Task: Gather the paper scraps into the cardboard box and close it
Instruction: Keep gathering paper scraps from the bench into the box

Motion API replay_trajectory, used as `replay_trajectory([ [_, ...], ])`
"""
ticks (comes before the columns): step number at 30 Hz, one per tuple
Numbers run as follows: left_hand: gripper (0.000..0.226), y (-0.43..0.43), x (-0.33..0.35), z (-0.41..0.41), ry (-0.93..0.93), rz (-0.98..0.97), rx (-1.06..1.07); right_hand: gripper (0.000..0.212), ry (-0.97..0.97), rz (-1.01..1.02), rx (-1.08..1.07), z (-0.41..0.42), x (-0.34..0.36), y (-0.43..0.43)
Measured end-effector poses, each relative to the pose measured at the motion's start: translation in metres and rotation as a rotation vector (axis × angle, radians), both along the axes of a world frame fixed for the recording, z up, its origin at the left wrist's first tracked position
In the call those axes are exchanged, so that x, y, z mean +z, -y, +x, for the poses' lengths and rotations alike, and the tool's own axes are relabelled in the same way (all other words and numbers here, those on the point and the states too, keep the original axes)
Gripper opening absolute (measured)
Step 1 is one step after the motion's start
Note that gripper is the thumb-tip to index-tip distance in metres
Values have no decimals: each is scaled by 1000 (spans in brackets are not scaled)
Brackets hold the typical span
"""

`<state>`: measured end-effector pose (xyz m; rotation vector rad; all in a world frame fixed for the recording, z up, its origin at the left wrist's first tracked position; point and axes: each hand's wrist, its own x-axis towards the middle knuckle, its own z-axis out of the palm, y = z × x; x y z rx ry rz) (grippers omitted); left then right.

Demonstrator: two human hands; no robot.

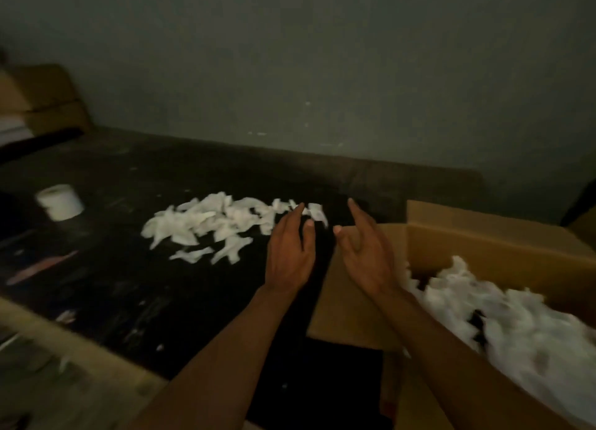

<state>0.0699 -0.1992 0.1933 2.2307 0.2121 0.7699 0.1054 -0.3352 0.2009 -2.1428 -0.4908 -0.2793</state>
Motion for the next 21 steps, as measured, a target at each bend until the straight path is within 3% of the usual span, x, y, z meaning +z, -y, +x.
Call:
replay_trajectory([
  [9, 43, -234, -51, 11, 38, -6, 199, 56, -13, 8, 129, 30, -50, -226],
  [13, 44, -341, -87, 26, -44, -11, 236, 55, -105, -6, 176, 54, -81, -327],
  [21, 56, -492, -149, 75, -196, 38, 146, 61, -184, -101, 162, 119, -118, -455],
])
